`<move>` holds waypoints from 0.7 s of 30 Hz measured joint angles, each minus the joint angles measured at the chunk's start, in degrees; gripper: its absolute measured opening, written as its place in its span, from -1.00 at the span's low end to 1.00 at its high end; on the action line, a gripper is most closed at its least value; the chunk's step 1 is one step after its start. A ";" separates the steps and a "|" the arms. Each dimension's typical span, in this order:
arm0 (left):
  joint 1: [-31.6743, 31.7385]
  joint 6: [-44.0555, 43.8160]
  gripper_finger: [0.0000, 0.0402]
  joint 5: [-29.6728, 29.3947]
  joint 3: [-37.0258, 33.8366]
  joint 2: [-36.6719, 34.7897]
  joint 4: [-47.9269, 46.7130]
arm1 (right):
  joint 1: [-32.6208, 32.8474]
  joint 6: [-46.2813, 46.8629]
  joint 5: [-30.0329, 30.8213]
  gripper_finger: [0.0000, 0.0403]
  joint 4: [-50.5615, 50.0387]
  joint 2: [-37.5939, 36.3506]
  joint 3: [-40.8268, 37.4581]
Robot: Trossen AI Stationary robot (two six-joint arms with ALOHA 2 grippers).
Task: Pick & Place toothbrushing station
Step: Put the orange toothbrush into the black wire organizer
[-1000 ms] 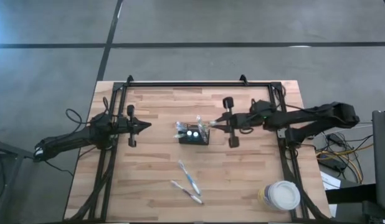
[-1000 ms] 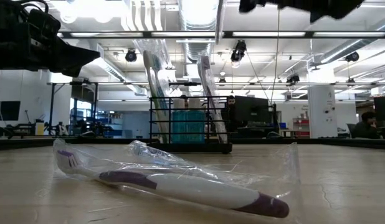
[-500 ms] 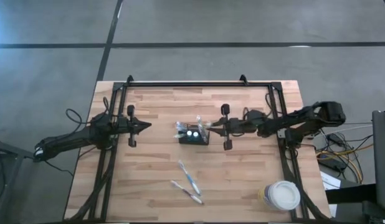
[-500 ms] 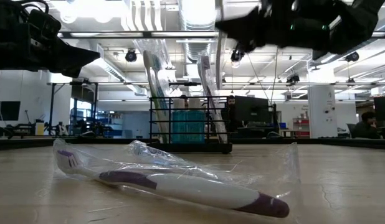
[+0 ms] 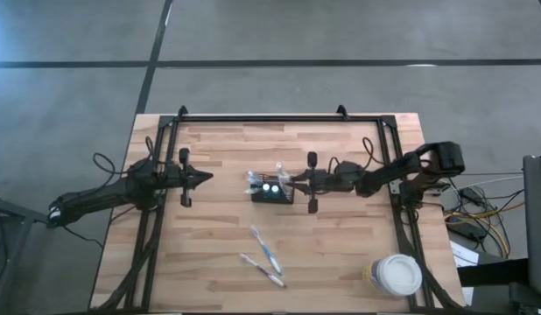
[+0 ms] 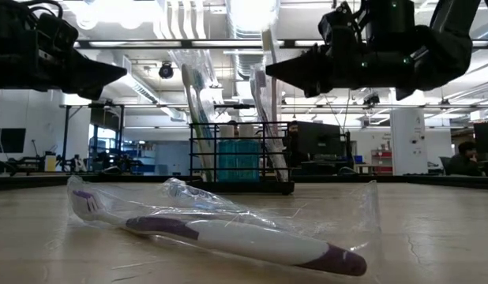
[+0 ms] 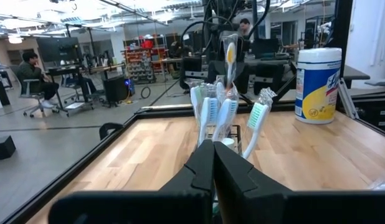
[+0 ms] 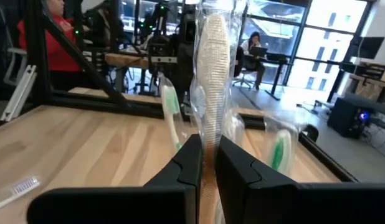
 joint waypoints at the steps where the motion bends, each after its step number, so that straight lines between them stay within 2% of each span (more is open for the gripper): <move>1: 0.02 -0.09 -0.96 -0.01 0.00 0.00 -0.17 | 0.00 0.14 0.09 -0.89 0.55 0.41 -0.22; 9: 0.00 -0.33 -0.96 -0.02 -0.04 0.00 -0.16 | 0.04 1.89 1.57 -0.89 3.84 3.74 -1.54; 21: 0.02 -0.31 -0.96 0.00 -0.09 0.00 0.01 | 0.22 4.84 1.75 -0.89 16.15 13.49 -3.96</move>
